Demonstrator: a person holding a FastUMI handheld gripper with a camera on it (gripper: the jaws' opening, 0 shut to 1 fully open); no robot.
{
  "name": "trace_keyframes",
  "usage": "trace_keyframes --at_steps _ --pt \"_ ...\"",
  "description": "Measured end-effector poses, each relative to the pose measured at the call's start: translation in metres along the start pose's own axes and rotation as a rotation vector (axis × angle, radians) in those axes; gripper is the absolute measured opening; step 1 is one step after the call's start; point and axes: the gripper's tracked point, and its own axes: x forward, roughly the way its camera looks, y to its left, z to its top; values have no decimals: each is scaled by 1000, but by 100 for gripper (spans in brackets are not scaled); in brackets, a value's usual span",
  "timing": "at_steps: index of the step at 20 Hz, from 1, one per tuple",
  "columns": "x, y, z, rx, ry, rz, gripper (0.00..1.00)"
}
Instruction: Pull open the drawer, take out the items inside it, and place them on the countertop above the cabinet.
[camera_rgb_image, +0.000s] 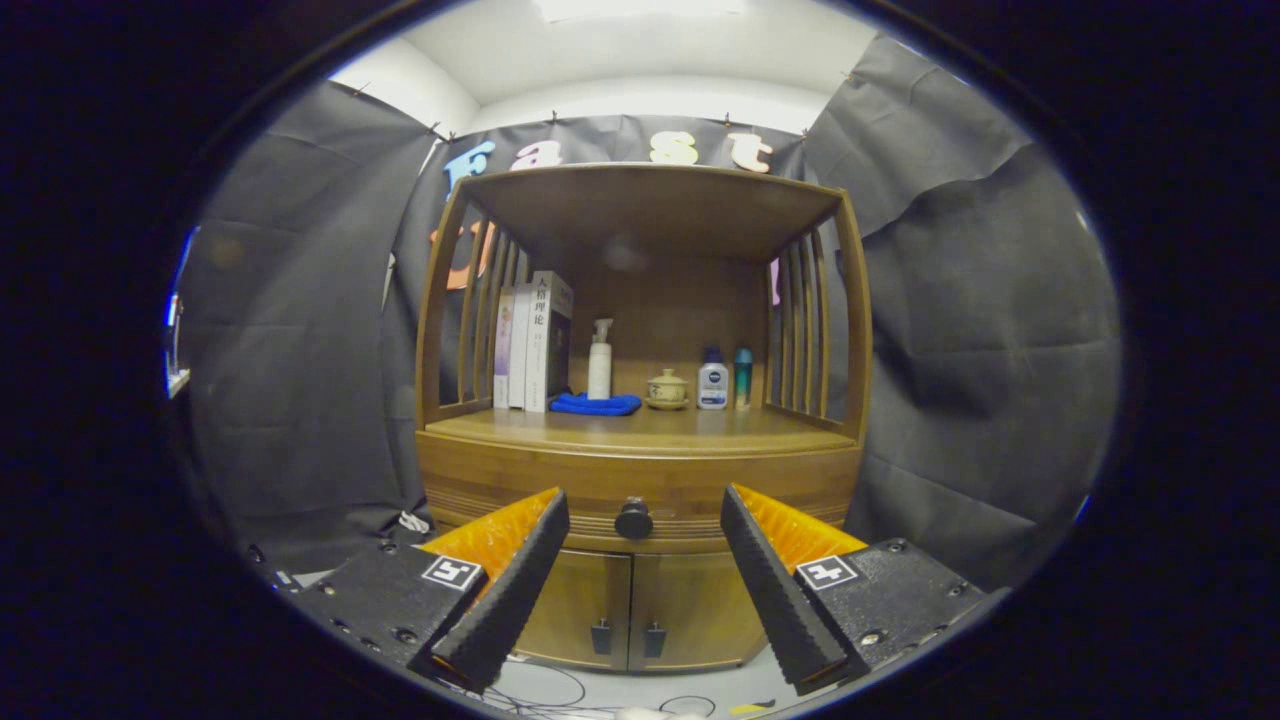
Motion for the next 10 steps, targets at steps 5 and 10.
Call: trace_keyframes --at_steps 5,10 --pt "3 1 -6 -6 10 0 99" --pt "7 5 -18 -18 28 8 99"
